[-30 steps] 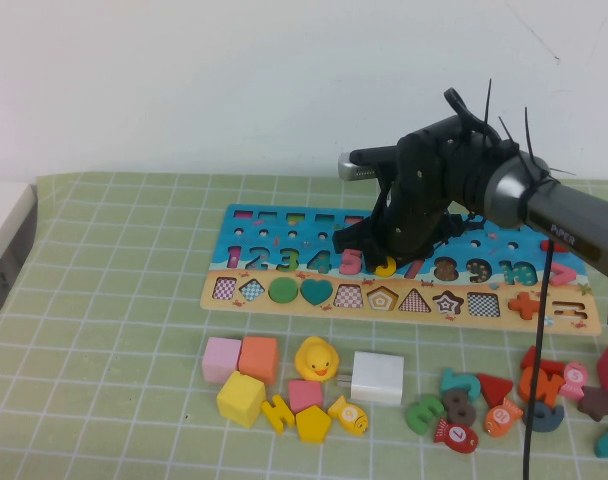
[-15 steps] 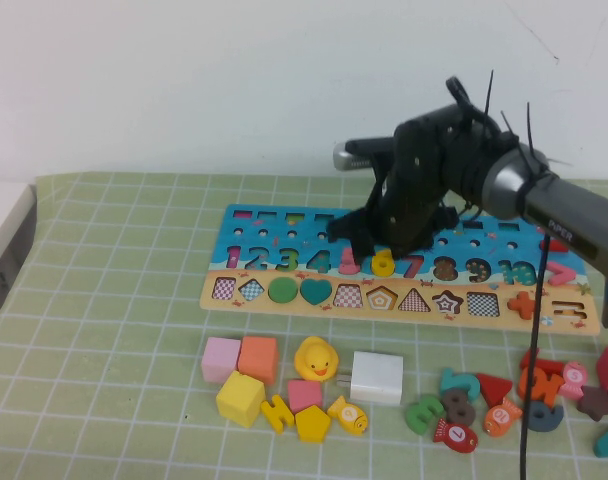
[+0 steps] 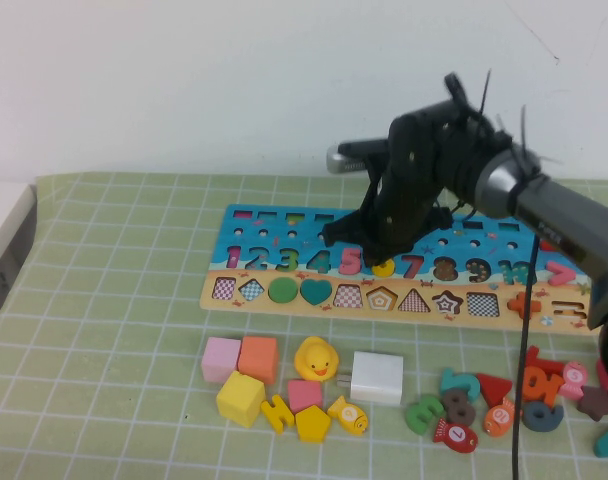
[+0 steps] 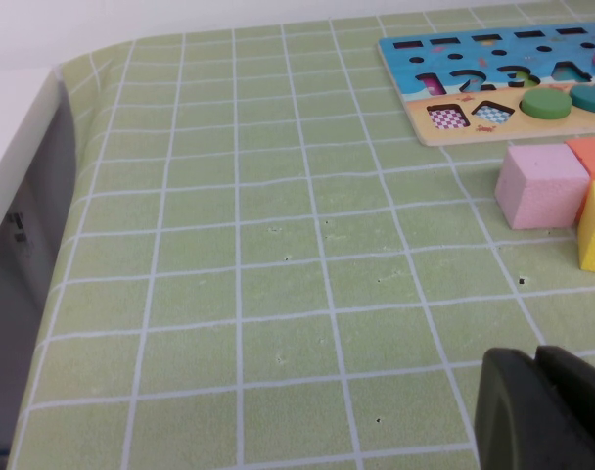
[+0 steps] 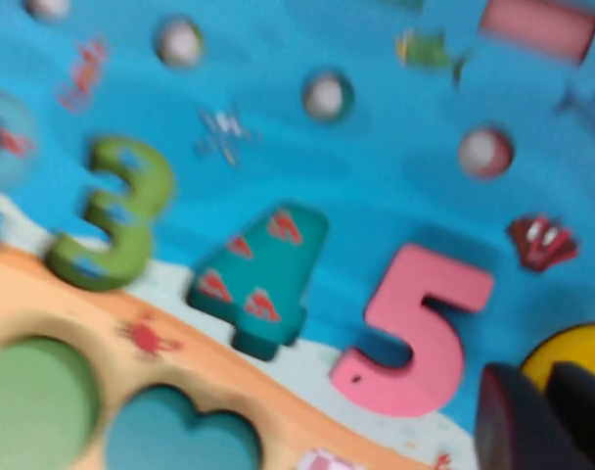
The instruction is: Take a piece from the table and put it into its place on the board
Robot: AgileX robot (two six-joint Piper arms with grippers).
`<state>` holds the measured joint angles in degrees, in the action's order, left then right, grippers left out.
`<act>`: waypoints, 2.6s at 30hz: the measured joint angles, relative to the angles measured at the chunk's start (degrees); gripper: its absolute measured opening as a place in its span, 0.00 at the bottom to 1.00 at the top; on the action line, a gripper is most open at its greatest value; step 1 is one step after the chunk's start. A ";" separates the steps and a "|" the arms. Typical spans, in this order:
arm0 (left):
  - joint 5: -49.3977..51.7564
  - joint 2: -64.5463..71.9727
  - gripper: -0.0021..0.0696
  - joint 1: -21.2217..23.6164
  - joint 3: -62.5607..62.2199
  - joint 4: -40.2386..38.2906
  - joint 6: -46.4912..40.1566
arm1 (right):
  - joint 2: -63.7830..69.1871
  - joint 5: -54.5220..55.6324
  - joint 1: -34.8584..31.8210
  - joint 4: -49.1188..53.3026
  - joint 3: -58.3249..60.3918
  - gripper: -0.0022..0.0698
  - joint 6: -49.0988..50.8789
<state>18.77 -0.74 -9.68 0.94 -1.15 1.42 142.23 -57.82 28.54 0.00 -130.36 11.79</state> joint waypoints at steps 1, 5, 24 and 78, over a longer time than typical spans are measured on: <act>0.00 0.00 0.03 0.00 0.00 0.00 0.00 | 0.42 -0.13 0.00 0.00 -0.05 0.08 -0.13; 0.00 0.00 0.03 0.00 0.00 0.00 0.00 | 0.51 -0.12 0.00 0.00 -0.30 0.04 -0.39; 0.00 0.00 0.03 0.00 0.00 0.00 0.00 | -14.32 -9.68 0.00 13.15 -2.37 0.03 -1.78; 0.00 0.00 0.03 0.00 0.00 0.00 -0.10 | -53.21 -13.17 0.00 19.67 27.89 0.03 -7.61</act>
<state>18.77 -0.74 -9.68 0.94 -1.15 1.32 89.01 -70.99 28.54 19.67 -102.47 4.19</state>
